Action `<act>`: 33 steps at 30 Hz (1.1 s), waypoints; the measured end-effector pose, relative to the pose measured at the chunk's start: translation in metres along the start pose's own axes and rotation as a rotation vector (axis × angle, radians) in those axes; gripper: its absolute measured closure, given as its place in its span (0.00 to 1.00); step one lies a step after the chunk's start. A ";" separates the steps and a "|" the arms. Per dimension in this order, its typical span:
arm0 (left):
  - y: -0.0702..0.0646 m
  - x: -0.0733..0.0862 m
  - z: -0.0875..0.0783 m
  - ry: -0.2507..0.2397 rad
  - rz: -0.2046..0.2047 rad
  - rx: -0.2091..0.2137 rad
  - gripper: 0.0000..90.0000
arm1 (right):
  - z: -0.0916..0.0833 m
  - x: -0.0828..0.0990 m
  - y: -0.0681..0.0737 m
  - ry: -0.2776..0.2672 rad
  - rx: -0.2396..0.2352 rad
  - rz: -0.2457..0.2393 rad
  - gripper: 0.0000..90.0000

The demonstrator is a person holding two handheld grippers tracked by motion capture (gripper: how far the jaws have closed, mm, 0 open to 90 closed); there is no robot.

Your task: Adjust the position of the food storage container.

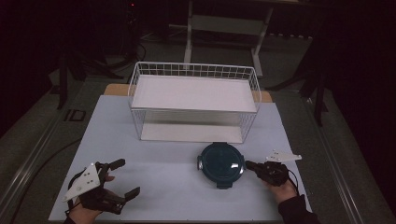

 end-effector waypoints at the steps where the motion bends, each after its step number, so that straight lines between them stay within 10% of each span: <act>1: 0.000 0.000 0.000 0.000 0.000 0.000 0.00 | 0.001 0.000 0.001 0.002 0.013 -0.006 1.00; 33: -0.002 0.002 0.004 0.012 -0.009 0.021 0.00 | 0.047 -0.016 0.047 0.049 -0.085 -0.062 1.00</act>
Point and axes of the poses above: each handheld gripper's, and its own axes: z roughly forward along the jaws, x roughly out of its underside, y roughly to its left, the point moved 2 cm from there along z, roughly forward along the jaws, and after that the axes turned 14 degrees about z, right-handed, at the moved point
